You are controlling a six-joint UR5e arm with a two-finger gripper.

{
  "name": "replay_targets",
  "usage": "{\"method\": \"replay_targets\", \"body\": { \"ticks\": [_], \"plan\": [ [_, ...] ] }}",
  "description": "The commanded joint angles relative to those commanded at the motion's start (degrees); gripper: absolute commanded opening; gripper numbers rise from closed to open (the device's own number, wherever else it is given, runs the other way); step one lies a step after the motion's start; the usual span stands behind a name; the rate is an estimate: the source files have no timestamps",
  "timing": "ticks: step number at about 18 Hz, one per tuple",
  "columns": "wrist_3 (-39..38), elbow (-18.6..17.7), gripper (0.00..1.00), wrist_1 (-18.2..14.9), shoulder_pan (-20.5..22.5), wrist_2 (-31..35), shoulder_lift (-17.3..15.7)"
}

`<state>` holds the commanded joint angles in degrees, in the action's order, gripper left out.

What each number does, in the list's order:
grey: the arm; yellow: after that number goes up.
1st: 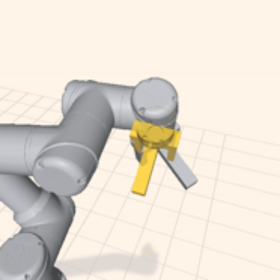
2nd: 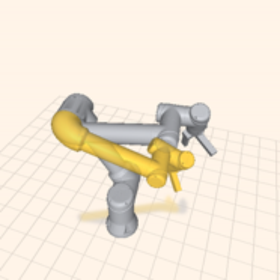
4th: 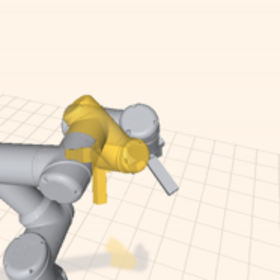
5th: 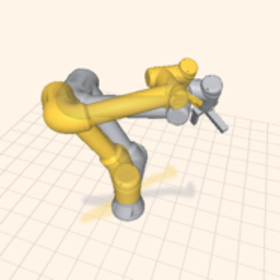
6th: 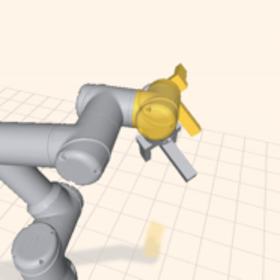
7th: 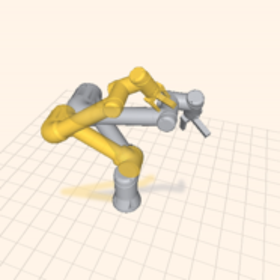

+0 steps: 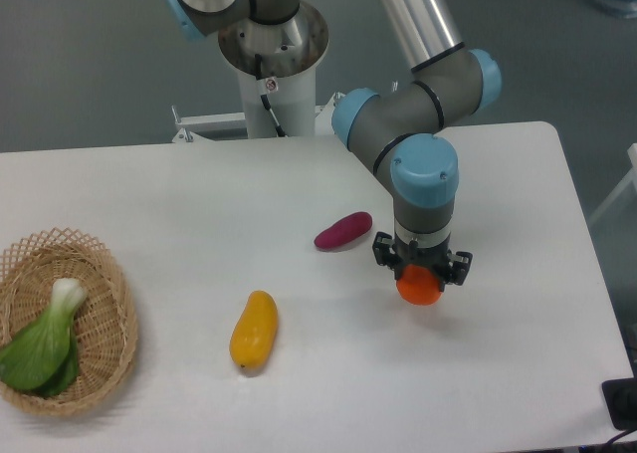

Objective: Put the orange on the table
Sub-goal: 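Lower the held orange toward the table beside the purple sweet potato, then open the gripper to release the orange and lift the gripper away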

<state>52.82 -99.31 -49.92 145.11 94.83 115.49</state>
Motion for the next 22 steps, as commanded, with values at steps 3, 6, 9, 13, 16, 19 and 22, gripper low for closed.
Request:
{"method": "replay_targets", "body": {
  "ticks": [3,6,9,13,16,19,22],
  "plan": [
    [0.26,-0.53,0.64,-0.09,-1.05,1.76,0.00],
    [0.35,-1.23,0.72,-0.09,-1.14,1.76,-0.17],
    [0.53,-1.24,0.89,-0.09,-1.14,1.67,-0.26],
    [0.26,-1.23,1.00,0.00,-1.14,1.06,-0.53],
    [-0.26,-1.06,1.00,-0.09,-0.80,0.27,-1.14],
    [-0.18,-0.97,1.00,0.00,0.34,-1.67,-1.84],
    [0.35,0.61,1.00,0.00,2.01,-1.84,-2.46]
  ]
}}
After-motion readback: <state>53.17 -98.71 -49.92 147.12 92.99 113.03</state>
